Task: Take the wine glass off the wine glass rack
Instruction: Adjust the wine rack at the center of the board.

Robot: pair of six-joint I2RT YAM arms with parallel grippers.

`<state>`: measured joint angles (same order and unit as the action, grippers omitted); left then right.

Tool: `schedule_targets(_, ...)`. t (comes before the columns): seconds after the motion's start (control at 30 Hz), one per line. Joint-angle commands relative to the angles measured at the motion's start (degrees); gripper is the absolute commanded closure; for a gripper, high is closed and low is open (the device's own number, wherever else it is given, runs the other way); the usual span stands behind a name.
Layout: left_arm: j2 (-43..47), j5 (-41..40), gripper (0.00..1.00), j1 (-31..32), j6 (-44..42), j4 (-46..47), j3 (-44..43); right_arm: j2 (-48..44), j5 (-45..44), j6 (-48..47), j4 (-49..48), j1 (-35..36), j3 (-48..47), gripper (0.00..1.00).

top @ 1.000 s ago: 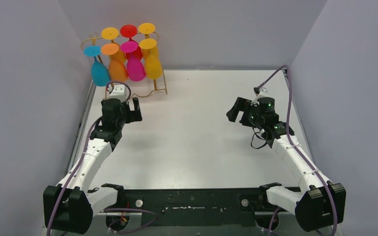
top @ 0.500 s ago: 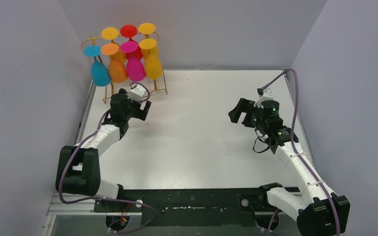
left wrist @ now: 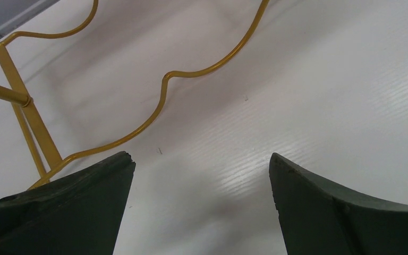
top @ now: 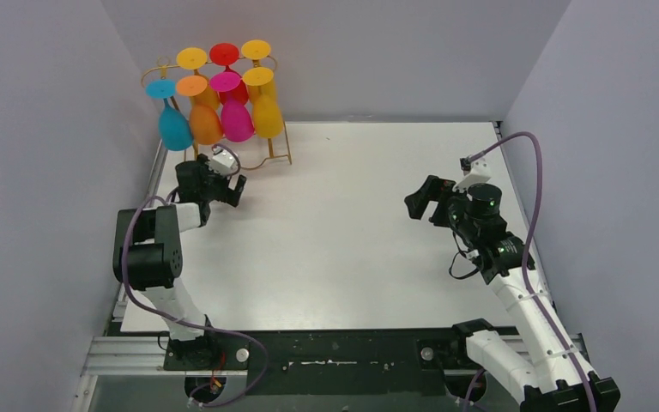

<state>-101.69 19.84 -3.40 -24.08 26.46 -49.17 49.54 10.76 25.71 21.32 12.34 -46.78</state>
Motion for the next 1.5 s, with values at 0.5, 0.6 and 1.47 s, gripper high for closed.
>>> schedule_targets(0.5, -12.9, 12.0, 0.03, -1.0, 0.5, 2.9, -15.8, 0.5, 3.7, 1.8, 1.5, -0.4, 1.8, 0.0)
schedule_targets(0.6, -14.7, 14.9, 0.04, -1.0, -0.8, -3.0, -19.8, 0.7, 3.6, 1.7, 1.5, -0.3, 2.2, 0.0)
schedule_targets(1.47, -16.8, 21.4, 0.15, 2.8, -19.9, -34.9, -29.1, 3.7, 2.4, 1.9, 4.0, -0.3, 1.3, 0.0)
